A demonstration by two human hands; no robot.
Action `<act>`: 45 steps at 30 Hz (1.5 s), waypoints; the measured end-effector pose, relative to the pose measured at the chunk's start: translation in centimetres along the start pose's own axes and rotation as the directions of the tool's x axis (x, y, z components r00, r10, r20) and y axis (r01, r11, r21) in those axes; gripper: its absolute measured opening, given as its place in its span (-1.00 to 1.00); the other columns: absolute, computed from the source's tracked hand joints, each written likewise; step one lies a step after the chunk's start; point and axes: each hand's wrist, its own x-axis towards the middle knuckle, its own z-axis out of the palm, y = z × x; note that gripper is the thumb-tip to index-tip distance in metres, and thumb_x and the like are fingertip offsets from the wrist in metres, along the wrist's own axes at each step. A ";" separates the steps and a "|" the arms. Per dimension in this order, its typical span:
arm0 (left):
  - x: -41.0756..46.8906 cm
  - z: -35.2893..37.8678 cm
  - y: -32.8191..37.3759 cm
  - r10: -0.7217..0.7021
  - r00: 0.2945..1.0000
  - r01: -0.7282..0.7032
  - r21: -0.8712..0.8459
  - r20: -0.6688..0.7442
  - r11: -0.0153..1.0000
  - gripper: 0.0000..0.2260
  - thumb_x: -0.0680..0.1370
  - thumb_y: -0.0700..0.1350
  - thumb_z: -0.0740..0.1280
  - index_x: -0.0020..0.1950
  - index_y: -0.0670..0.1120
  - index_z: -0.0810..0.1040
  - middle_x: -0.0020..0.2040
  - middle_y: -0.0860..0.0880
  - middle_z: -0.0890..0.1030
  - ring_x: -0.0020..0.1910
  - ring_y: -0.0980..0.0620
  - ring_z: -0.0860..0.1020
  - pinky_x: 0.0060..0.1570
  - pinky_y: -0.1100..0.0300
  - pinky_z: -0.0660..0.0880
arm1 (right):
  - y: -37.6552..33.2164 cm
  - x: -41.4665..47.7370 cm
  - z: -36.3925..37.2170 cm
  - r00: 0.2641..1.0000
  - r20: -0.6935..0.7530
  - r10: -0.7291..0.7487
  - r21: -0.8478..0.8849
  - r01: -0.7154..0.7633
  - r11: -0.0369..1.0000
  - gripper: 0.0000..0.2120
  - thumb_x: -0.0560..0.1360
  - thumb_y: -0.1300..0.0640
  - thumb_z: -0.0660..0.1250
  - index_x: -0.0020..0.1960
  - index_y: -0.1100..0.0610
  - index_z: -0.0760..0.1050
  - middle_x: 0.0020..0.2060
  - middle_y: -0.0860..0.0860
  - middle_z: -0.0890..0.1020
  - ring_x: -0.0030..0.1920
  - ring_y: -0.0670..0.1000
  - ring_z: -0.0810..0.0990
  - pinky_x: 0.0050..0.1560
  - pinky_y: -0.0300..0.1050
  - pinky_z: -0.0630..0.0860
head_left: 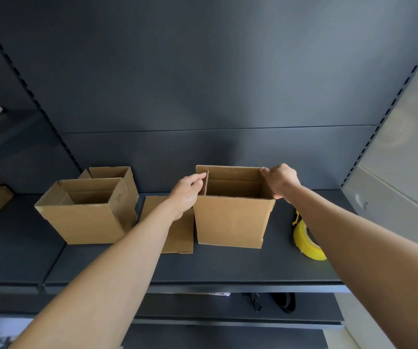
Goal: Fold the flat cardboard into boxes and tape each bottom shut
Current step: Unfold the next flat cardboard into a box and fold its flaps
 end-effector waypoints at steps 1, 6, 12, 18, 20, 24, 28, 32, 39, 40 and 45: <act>0.1 -0.1 0.0 -0.016 0.999 0.016 0.015 0.029 1.000 -0.65 0.68 -0.05 0.05 0.47 0.10 0.29 0.49 -0.01 0.25 0.45 -0.08 0.24 0.32 -0.04 0.30 | 0.0 0.0 0.0 1.000 -0.001 0.006 0.007 -0.006 1.000 -0.59 0.60 -0.10 0.15 -0.01 0.27 0.48 -0.16 0.17 0.54 -0.30 0.16 0.56 -0.51 -0.20 0.38; 0.7 -0.7 0.4 -0.094 0.981 0.082 0.078 0.169 0.994 -0.62 0.68 -0.11 0.07 0.49 0.11 0.28 0.53 0.06 0.11 0.50 -0.12 0.13 0.39 -0.21 0.15 | 0.0 0.0 0.2 0.999 -0.004 0.041 0.035 -0.040 0.999 -0.58 0.60 -0.11 0.15 -0.02 0.28 0.44 -0.15 0.18 0.54 -0.29 0.18 0.58 -0.44 -0.17 0.44; 1.2 -0.7 0.4 -0.150 0.965 0.135 0.086 0.214 0.987 -0.59 0.64 -0.18 0.17 0.49 0.08 0.29 0.52 0.07 0.10 0.49 -0.11 0.13 0.42 -0.17 0.13 | 0.0 -0.2 0.3 0.999 -0.006 0.054 0.059 -0.054 0.997 -0.58 0.60 -0.13 0.15 0.00 0.27 0.44 -0.14 0.17 0.53 -0.30 0.17 0.55 -0.46 -0.20 0.41; 1.4 -0.2 -0.3 -0.155 0.970 0.167 -0.048 0.188 0.985 -0.52 0.61 -0.20 0.23 0.50 0.06 0.24 0.50 0.01 0.18 0.45 -0.12 0.21 0.39 -0.13 0.22 | 1.7 -0.8 -2.2 0.923 0.385 0.015 0.391 -0.178 0.903 -0.68 0.60 -0.09 0.20 -0.09 0.17 0.46 -0.27 0.09 0.48 -0.34 0.00 0.46 -0.30 -0.17 0.50; 1.4 -0.2 -0.5 -0.147 0.970 0.162 -0.064 0.192 0.985 -0.51 0.60 -0.23 0.24 0.50 0.07 0.25 0.50 0.02 0.17 0.45 -0.11 0.20 0.39 -0.13 0.23 | 2.8 -0.7 -3.3 0.864 0.501 -0.048 0.489 -0.237 0.839 -0.82 0.61 0.09 0.21 0.02 0.17 0.52 -0.14 0.14 0.54 -0.22 0.05 0.53 -0.21 -0.13 0.53; 1.4 -0.1 -0.6 -0.134 0.967 0.154 -0.076 0.218 0.985 -0.47 0.58 -0.21 0.28 0.50 0.10 0.25 0.51 0.05 0.13 0.45 -0.10 0.19 0.36 -0.11 0.24 | 4.3 -0.2 -3.3 0.796 0.586 -0.151 0.554 -0.258 0.792 -0.71 0.59 0.36 0.11 0.19 0.18 0.53 0.00 0.10 0.63 -0.02 0.06 0.58 -0.07 -0.14 0.53; 1.4 -0.1 -0.3 -0.122 0.967 0.138 -0.060 0.224 0.989 -0.48 0.57 -0.10 0.33 0.49 0.11 0.27 0.52 0.08 0.10 0.47 -0.09 0.15 0.39 -0.15 0.18 | 4.0 -0.1 -2.4 0.792 0.599 -0.118 0.430 -0.193 0.882 -0.73 0.59 0.23 0.24 0.27 0.20 0.48 0.08 0.12 0.56 0.03 0.06 0.52 -0.06 -0.13 0.55; 1.4 -0.2 -0.3 -0.121 0.967 0.139 -0.067 0.222 0.988 -0.52 0.58 -0.06 0.31 0.48 0.11 0.30 0.52 0.08 0.11 0.49 -0.09 0.14 0.40 -0.17 0.16 | 3.3 -0.4 -1.2 0.849 0.525 -0.059 0.289 -0.113 0.951 -0.71 0.55 0.20 0.32 0.27 0.20 0.47 0.02 0.10 0.57 -0.03 0.03 0.54 0.05 -0.09 0.54; 1.2 -0.1 -0.9 -0.160 0.967 0.189 -0.140 0.198 0.972 -0.52 0.59 0.10 0.22 0.50 0.09 0.23 0.47 0.02 0.28 0.45 -0.08 0.23 0.40 -0.14 0.19 | 3.3 0.0 -0.1 0.881 0.470 -0.058 0.355 -0.128 0.926 -0.42 0.51 0.34 0.34 0.42 -0.09 0.33 0.11 0.07 0.55 0.02 0.08 0.59 0.11 0.01 0.58; 1.2 -0.1 -0.9 -0.164 0.966 0.196 -0.152 0.197 0.969 -0.51 0.59 0.11 0.23 0.50 0.09 0.23 0.46 0.01 0.30 0.44 -0.08 0.25 0.41 -0.15 0.20 | 3.4 0.0 0.0 0.880 0.472 -0.061 0.368 -0.134 0.920 -0.40 0.51 0.34 0.34 0.44 -0.09 0.32 0.10 0.07 0.55 -0.01 0.07 0.59 0.07 -0.02 0.58; 1.1 -0.3 -0.9 -0.152 0.961 0.197 -0.183 0.233 0.963 -0.52 0.57 0.17 0.21 0.47 0.11 0.30 0.45 -0.01 0.30 0.42 -0.09 0.26 0.42 -0.22 0.18 | 3.5 0.0 0.0 0.876 0.477 -0.070 0.381 -0.134 0.915 -0.38 0.51 0.33 0.34 0.46 -0.09 0.30 0.12 0.08 0.55 -0.01 0.06 0.60 0.01 -0.04 0.60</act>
